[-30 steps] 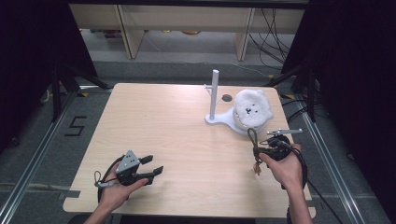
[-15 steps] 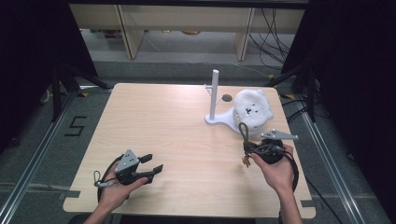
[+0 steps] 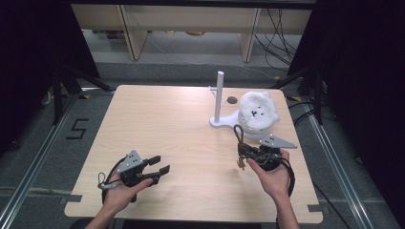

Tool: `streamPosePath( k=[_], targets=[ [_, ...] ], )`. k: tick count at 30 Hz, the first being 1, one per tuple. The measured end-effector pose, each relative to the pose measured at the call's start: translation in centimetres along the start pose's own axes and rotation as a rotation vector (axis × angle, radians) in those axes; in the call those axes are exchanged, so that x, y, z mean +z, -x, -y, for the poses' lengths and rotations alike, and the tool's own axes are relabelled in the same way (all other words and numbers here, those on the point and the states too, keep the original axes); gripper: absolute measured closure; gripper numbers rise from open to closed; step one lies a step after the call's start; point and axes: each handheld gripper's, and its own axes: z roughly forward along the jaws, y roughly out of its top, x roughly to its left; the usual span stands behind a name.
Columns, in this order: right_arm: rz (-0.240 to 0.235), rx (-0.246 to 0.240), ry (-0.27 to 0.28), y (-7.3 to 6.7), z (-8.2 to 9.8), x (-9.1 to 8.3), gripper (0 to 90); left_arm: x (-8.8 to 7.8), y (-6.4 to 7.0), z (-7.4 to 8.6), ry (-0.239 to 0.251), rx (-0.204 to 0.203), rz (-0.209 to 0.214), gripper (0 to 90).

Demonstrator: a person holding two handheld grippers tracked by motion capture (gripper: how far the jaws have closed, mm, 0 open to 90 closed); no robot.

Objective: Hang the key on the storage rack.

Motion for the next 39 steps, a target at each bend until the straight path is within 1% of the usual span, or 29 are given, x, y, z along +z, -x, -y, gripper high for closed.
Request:
streamPosePath(
  k=[1,2,3,4,5,6,9,10,11,12,14,15,17,18,19,20,22,23,27,28,29,30,31,32,34,35,36,38,39],
  targets=[
    [0.004,-0.031,0.014,0.1,-0.1,0.1,79.5,0.0,0.0,0.0,0.0,0.0,0.0,44.3],
    [-0.005,0.011,0.008,-0.3,0.0,0.1,79.5,0.2,0.1,-0.3,0.024,-0.006,0.017,45.2],
    [-0.005,0.011,0.008,-0.3,0.0,0.1,79.5,0.2,0.1,-0.3,0.024,-0.006,0.017,46.1],
    [-0.006,-0.009,0.018,-0.3,-0.1,0.3,79.5,0.2,0.2,-0.4,0.024,-0.011,0.01,46.1],
    [-0.014,-0.027,0.033,-0.4,-0.1,0.6,79.5,0.4,0.4,-0.9,0.037,-0.011,0.02,48.4],
    [-0.021,-0.019,0.025,-0.6,-0.2,0.7,79.5,0.6,0.5,-1.1,0.052,-0.011,0.028,49.5],
    [-0.022,-0.009,0.043,-1.1,-0.2,1.1,79.5,0.8,0.7,-1.9,0.055,-0.005,0.042,52.5],
    [-0.03,-0.034,0.043,-1.1,-0.3,1.3,79.5,1.0,0.7,-2.2,0.056,-0.004,0.051,53.8],
    [-0.031,-0.056,0.053,-1.2,-0.4,1.4,79.5,1.3,0.8,-2.7,0.058,-0.004,0.066,54.9],
    [-0.037,-0.022,0.051,-1.7,-0.4,1.6,79.5,1.8,0.8,-3.5,0.064,-0.008,0.09,55.9],
    [-0.048,-0.023,0.068,-1.9,-0.4,1.8,79.5,2.0,0.9,-3.8,0.063,-0.008,0.093,56.5],
    [-0.056,-0.045,0.067,-2.1,-0.7,2.0,79.5,2.4,0.9,-4.3,0.065,-0.005,0.103,56.8],
    [-0.06,-0.037,0.077,-2.3,-0.7,2.1,79.5,3.1,1.0,-5.0,0.07,-0.001,0.122,57.0],
    [-0.061,-0.062,0.083,-2.5,-0.8,2.3,79.5,3.8,1.2,-5.8,0.067,-0.003,0.135,57.2],
    [-0.08,-0.047,0.085,-2.8,-0.9,2.5,79.5,4.2,1.2,-6.1,0.072,0.001,0.143,57.3],
    [-0.081,-0.044,0.084,-3.0,-0.9,2.5,79.5,4.4,1.3,-6.4,0.073,0.005,0.143,57.3],
    [-0.079,-0.053,0.094,-3.1,-0.9,2.7,79.5,4.8,1.4,-6.8,0.071,0.005,0.151,57.5],
    [-0.093,-0.067,0.099,-3.3,-1.1,3.0,79.5,5.4,1.6,-7.4,0.072,0.006,0.168,57.6],
    [-0.101,-0.072,0.105,-3.8,-1.1,3.4,79.5,6.3,1.8,-8.0,0.063,0.007,0.189,57.6],
    [-0.097,-0.085,0.098,-4.0,-1.2,3.5,79.5,6.8,1.9,-8.2,0.056,-0.006,0.199,57.7],
    [-0.117,-0.071,0.099,-4.1,-1.2,3.6,79.5,7.1,1.9,-8.4,0.052,-0.007,0.204,57.7],
    [-0.114,-0.061,0.096,-4.3,-1.1,3.7,79.5,7.4,1.9,-8.5,0.053,-0.014,0.209,57.8],
    [-0.114,-0.061,0.096,-4.3,-1.1,3.7,79.5,7.4,1.9,-8.5,0.053,-0.014,0.209,58.6],
    [-0.115,-0.063,0.083,-4.4,-1.1,3.9,79.5,7.9,1.8,-8.7,0.046,-0.015,0.225,60.1],
    [-0.118,-0.066,0.08,-4.5,-0.9,4.1,79.5,8.2,1.8,-8.7,0.042,-0.017,0.228,61.3],
    [-0.126,-0.069,0.092,-4.5,-0.8,4.3,79.5,8.4,1.8,-8.8,0.043,-0.025,0.232,61.4],
    [-0.126,-0.055,0.082,-4.6,-0.8,4.3,79.5,8.6,1.7,-8.9,0.041,-0.027,0.238,61.6],
    [-0.128,-0.064,0.085,-4.7,-0.8,4.4,79.5,9.2,2.0,-9.2,0.04,-0.043,0.262,62.2],
    [-0.128,-0.064,0.085,-4.7,-0.8,4.4,79.5,9.2,2.0,-9.2,0.04,-0.043,0.262,62.3]
  ],
)
